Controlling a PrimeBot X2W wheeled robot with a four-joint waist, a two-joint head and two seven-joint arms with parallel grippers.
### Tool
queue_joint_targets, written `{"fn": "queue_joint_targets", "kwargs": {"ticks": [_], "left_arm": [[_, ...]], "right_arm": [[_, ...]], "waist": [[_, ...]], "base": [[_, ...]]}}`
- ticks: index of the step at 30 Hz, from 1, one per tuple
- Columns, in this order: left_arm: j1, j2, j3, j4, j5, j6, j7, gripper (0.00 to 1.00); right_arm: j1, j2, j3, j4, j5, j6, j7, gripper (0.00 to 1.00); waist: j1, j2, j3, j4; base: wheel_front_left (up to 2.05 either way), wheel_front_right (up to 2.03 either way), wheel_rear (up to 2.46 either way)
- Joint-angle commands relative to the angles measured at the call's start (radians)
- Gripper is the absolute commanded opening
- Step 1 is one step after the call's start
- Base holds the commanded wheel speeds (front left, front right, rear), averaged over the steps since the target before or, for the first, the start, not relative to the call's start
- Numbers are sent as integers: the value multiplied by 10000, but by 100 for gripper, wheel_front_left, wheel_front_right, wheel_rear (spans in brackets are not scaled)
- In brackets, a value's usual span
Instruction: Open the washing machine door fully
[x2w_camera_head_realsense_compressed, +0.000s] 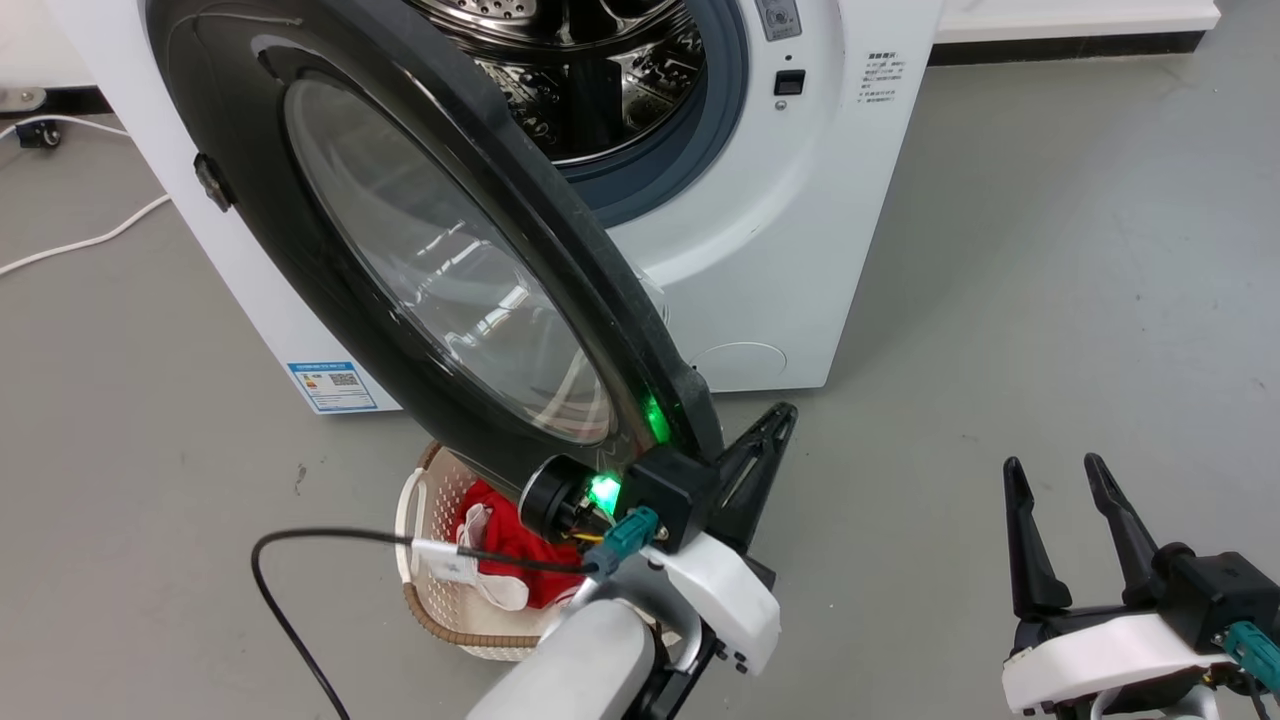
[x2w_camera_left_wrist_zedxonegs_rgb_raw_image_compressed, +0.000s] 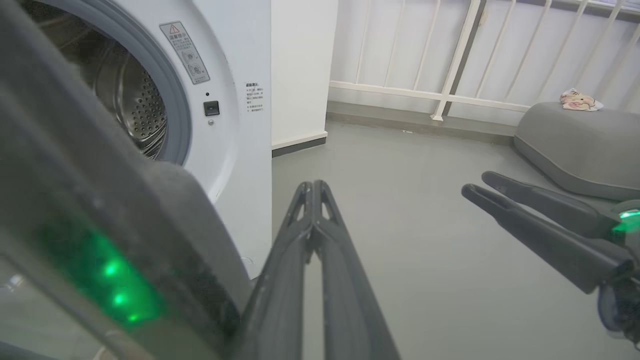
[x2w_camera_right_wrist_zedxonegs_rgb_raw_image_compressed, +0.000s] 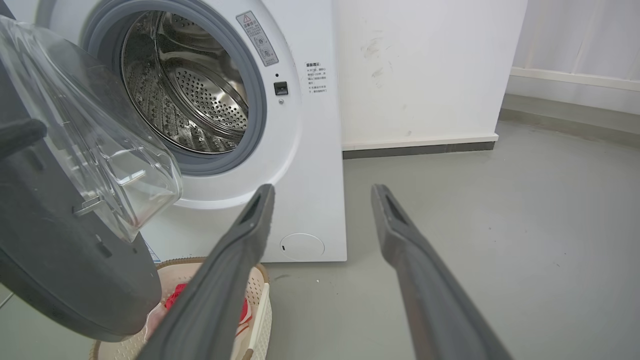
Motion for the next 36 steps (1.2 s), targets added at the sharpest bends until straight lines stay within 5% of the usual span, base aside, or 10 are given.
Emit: {"fn": "queue_joint_targets", "kwargs": {"ticks": [1,21,36], "left_arm": [[-200,-9,53,157,-94,100,-82,0],[243,537,444,732,-671,1310,-577,0],[2633,2114,1045,-2195,-479,2994,-381,0]], "right_arm": [[-219,26,-10,34,-47,-6,-61,100],[-130,26,77,67,-98,-6,-110,100],[87,27,24,-32,-158,-6,-2,100]], "waist": [[0,0,22,-21],[0,0,-100,65],[0,0,-341,438]], "base": [[0,0,0],[0,0,0],[0,0,0]]}}
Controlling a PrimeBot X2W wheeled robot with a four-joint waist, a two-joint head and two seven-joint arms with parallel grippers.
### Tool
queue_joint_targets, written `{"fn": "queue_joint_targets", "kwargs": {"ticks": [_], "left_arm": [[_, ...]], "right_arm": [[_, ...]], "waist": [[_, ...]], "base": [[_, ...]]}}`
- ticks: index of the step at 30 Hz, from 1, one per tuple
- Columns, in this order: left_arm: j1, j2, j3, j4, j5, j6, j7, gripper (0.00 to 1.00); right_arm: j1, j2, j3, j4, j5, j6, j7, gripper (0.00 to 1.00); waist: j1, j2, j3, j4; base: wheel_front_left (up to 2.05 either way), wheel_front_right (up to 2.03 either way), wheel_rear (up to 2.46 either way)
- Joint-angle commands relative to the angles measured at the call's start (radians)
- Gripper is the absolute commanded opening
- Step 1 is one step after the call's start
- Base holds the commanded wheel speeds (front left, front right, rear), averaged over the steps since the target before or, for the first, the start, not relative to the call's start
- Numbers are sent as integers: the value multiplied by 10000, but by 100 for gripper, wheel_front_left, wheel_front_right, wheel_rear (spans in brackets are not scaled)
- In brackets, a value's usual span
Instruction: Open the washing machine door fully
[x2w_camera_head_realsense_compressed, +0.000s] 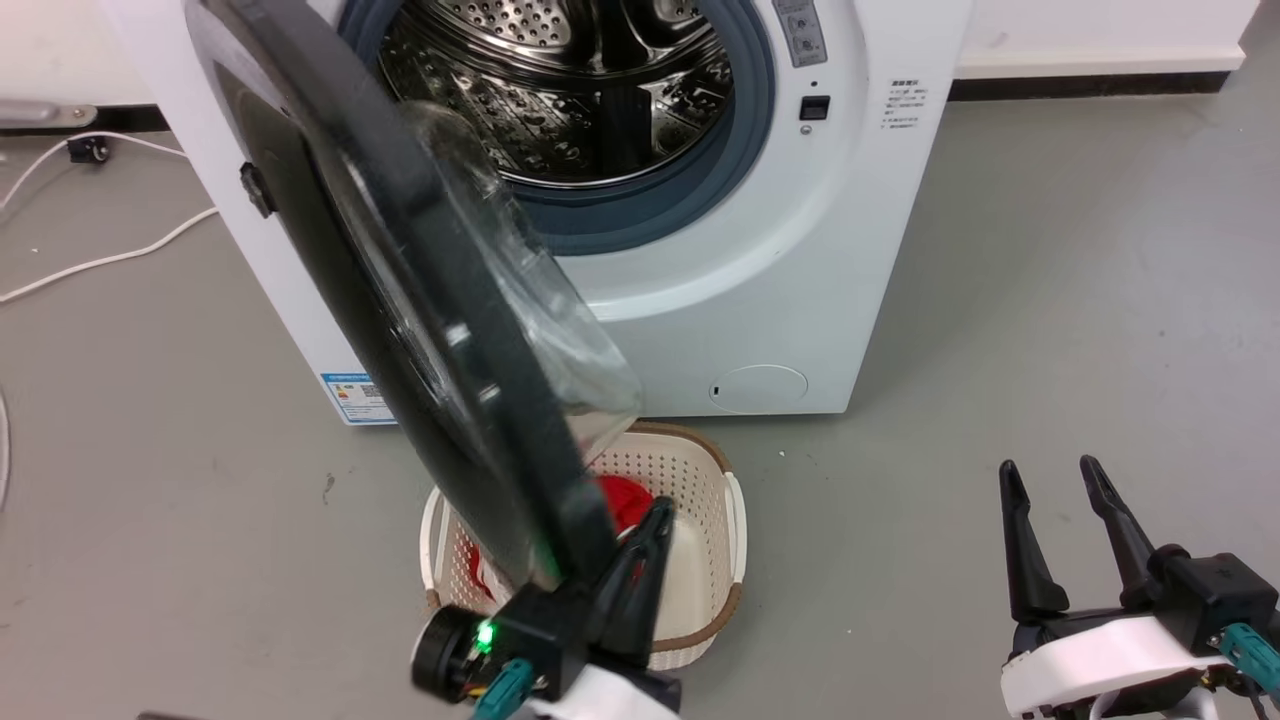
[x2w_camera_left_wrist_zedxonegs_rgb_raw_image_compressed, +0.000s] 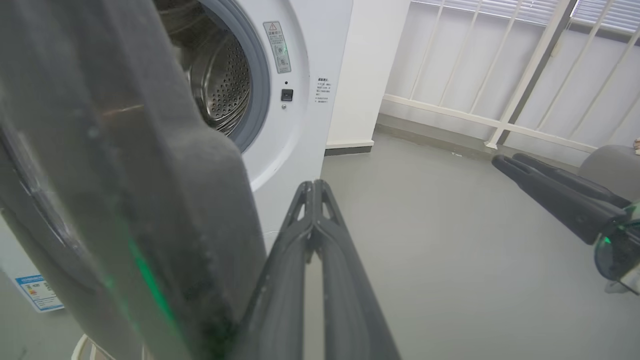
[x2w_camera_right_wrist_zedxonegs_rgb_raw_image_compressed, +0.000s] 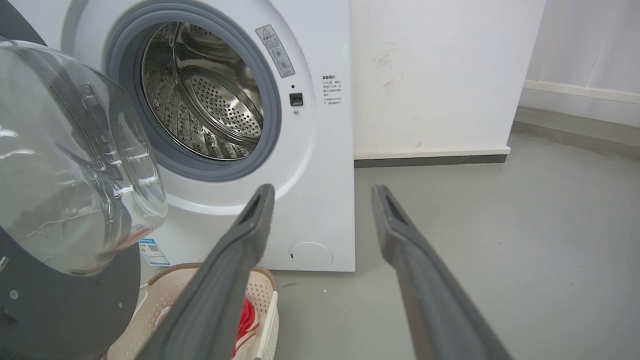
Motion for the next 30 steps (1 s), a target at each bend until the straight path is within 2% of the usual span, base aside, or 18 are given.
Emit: {"fn": "queue_joint_targets", "kwargs": {"ticks": [1,8,20,26,30], "left_arm": [[94,651,768,223,-61,521,67,0],[1124,899,675,-1220,73,1077,183,0],[1863,1100,673,-2427,221,1614,125,0],[2071,1230,1226,-2571,-13,1898,-72,0],[2131,1436,1891,-2381,-396,1849,-228,0]], "right_arm": [[87,26,2,-45,-81,-6,7,100],[179,21,-74,-299,-147,-6,94,100],[215,20,-404,-598,-257,-6,231,100],[136,20,-505,-715,-300,-6,329,100],[32,20,-569,-829,-365,-6,412,100]], "waist": [[3,-1,-57,66],[3,-1,7,663],[3,-1,235,2814],[3,-1,382,3727],[3,-1,511,4134]], "base": [[0,0,0],[0,0,0],[0,0,0],[0,0,0],[0,0,0]]}}
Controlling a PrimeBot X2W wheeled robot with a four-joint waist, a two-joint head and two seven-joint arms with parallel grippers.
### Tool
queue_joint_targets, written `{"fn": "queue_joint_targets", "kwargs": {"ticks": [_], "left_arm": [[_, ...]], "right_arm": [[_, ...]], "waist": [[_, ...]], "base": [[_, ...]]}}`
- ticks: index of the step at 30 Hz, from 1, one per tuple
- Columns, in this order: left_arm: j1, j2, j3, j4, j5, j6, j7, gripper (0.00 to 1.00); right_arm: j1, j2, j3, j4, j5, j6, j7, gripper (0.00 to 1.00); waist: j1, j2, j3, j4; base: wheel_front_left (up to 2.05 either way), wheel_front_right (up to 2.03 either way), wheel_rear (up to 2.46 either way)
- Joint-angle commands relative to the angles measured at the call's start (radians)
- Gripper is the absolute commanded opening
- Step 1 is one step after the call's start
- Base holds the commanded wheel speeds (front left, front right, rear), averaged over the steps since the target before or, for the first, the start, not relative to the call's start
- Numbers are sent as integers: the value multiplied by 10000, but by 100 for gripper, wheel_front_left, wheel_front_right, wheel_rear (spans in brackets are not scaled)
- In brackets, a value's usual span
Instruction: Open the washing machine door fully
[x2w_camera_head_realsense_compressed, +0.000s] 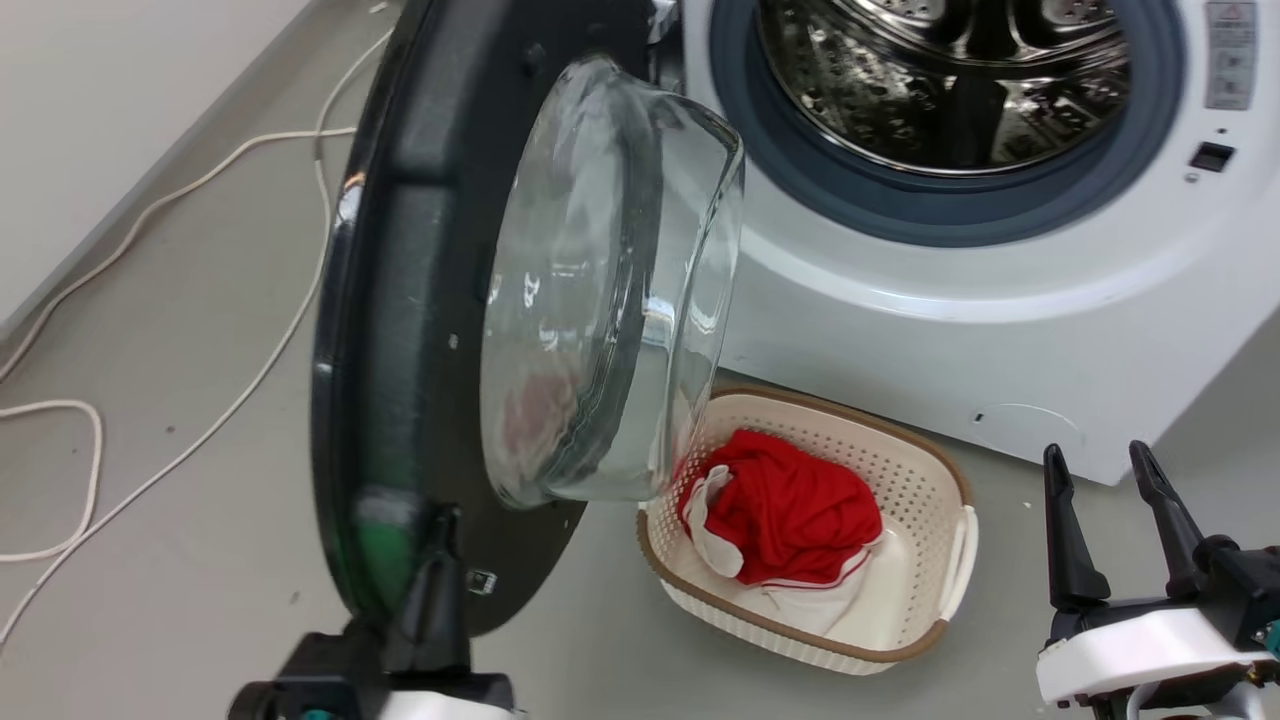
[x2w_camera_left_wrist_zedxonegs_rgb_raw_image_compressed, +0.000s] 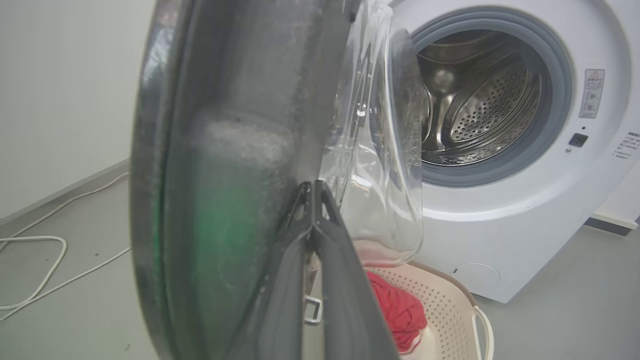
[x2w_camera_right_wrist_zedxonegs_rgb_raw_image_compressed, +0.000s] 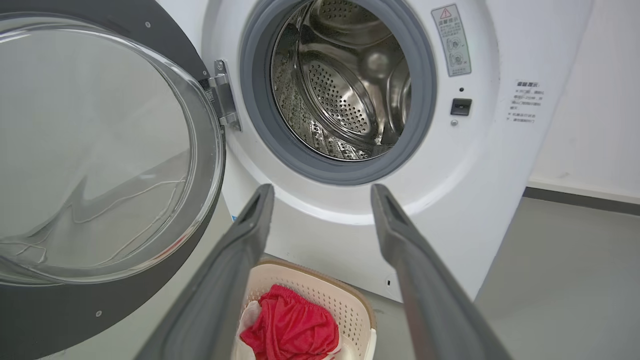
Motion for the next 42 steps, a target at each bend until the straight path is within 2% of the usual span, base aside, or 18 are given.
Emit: {"fn": "queue_joint_targets", "kwargs": {"ticks": [1,12,23,37,42], "left_arm": [[53,162,305,110,-131,-13,-97,0],[-952,614,2167,1169,-1063,-773,-430,0],[-2553,969,3812,3162,-1938,-2220,-498,0],[-4062,1415,5855,5741,-1750,-3452,-488,0],[-4527,1499,6099,6605,-1577,-3803,-482,0]], "right_arm": [[-116,10,-8,-79,-44,-6,46,100],[-286,10,-5,-423,-281,-6,379,100],[-430,10,-154,-885,-550,-6,738,100],[-579,10,-127,-919,-554,-6,858,100],[-564,10,-110,-890,-568,-6,846,100]], "waist": [[0,0,152,286],[0,0,474,458],[0,0,1082,444],[0,0,1242,271],[0,0,1204,190]], "base": [[0,0,0],[0,0,0],[0,0,0],[0,0,0],[0,0,0]]}}
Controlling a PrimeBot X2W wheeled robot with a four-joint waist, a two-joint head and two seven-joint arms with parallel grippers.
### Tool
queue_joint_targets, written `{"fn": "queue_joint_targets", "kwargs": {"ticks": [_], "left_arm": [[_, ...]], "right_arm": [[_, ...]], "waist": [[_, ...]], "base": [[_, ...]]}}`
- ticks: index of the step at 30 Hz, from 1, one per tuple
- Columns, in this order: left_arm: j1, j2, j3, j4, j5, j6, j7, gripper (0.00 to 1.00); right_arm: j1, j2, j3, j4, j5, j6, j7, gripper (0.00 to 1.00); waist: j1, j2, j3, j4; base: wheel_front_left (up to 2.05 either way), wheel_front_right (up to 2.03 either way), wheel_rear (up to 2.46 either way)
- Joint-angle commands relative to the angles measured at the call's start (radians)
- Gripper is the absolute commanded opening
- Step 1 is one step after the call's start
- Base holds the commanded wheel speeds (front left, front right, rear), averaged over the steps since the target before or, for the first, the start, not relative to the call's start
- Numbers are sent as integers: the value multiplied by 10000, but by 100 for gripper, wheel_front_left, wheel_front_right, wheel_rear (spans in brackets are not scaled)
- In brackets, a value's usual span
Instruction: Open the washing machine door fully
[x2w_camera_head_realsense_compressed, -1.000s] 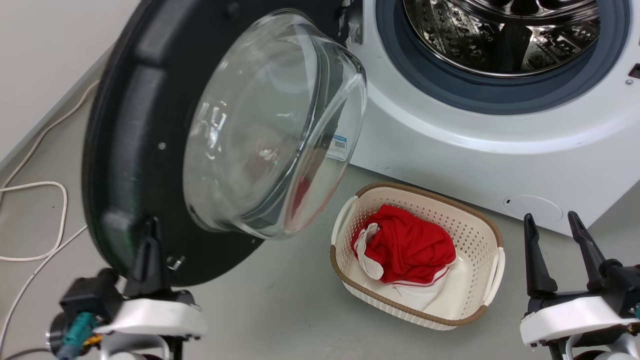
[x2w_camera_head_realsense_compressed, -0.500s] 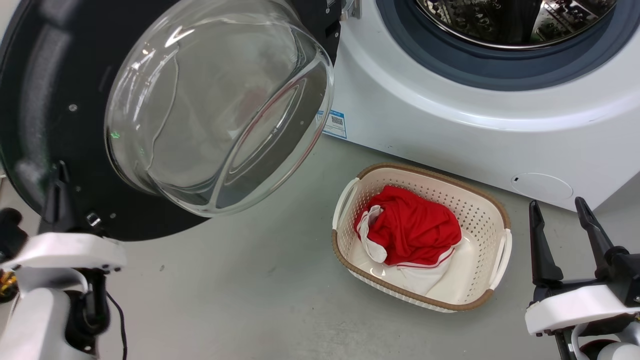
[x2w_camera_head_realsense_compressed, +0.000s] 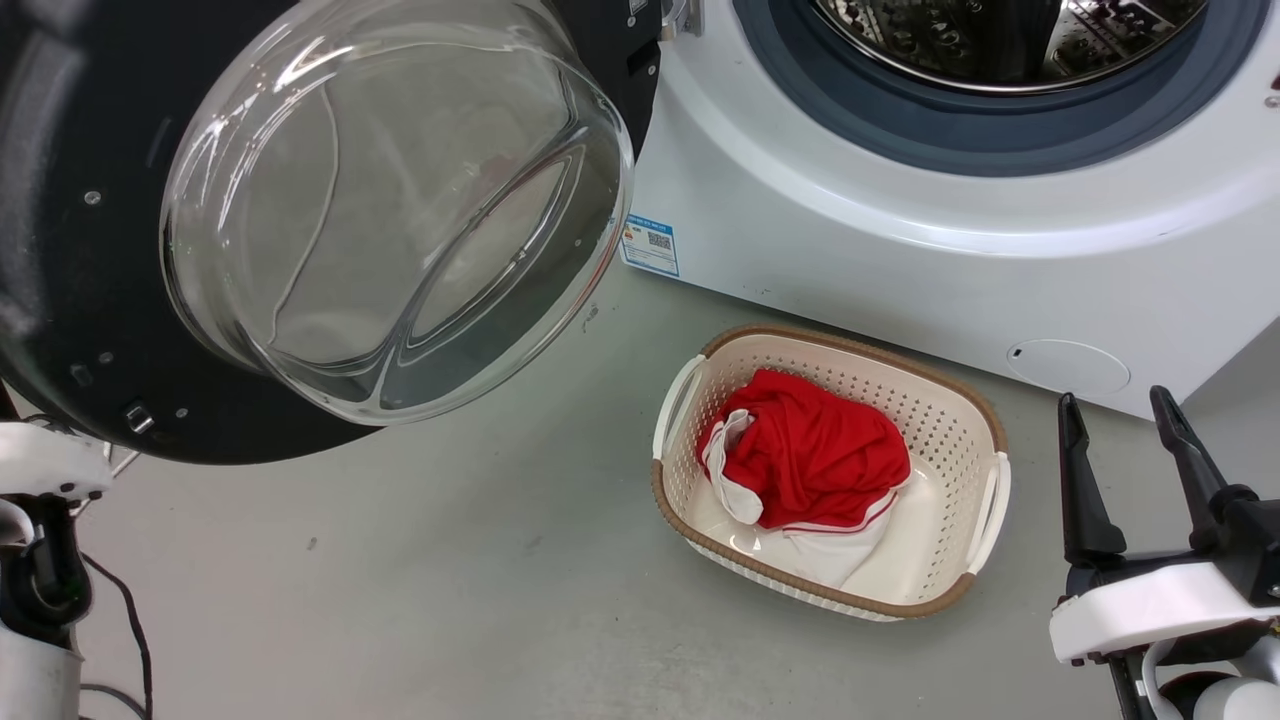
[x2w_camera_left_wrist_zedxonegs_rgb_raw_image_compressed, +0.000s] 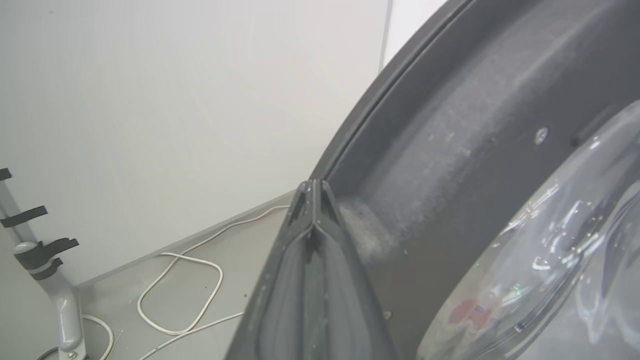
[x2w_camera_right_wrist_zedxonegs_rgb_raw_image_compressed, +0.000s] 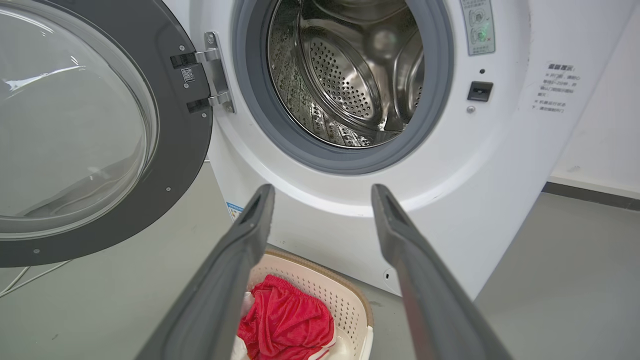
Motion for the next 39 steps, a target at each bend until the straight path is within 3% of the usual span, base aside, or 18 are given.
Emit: {"fn": "queue_joint_targets", "kwargs": {"ticks": [1,12,23,30,37,39], "left_arm": [[-228,74,31,241,115,-92,-9,0],[-136,-252,151,615,780,-396,-5,0],[1987,-1188,221,-1638,2073,-1,-16,0],[3319,-2159,-595,-2862,2682,-81,-16,0],[3262,-2723,-1714,-3023,3171,-512,-16,0],[3076,-2867,-1959,-2902,3251,-644,-16,24]], "right_arm": [[-65,12,3,28,47,-6,-45,100],[184,12,-24,234,210,-6,-157,100],[353,12,69,635,541,-6,-514,100],[287,12,203,916,651,-6,-739,100],[221,12,192,1130,659,-6,-892,100],[217,12,183,1180,656,-6,-928,100]], "waist": [[-1,0,-42,-36],[-1,0,-400,-175],[-1,0,-1097,-400],[-1,0,-1366,-917],[-1,0,-1583,-1716],[-1,0,-1628,-1993]], "base": [[0,0,0],[0,0,0],[0,0,0],[0,0,0],[0,0,0],[0,0,0]]}}
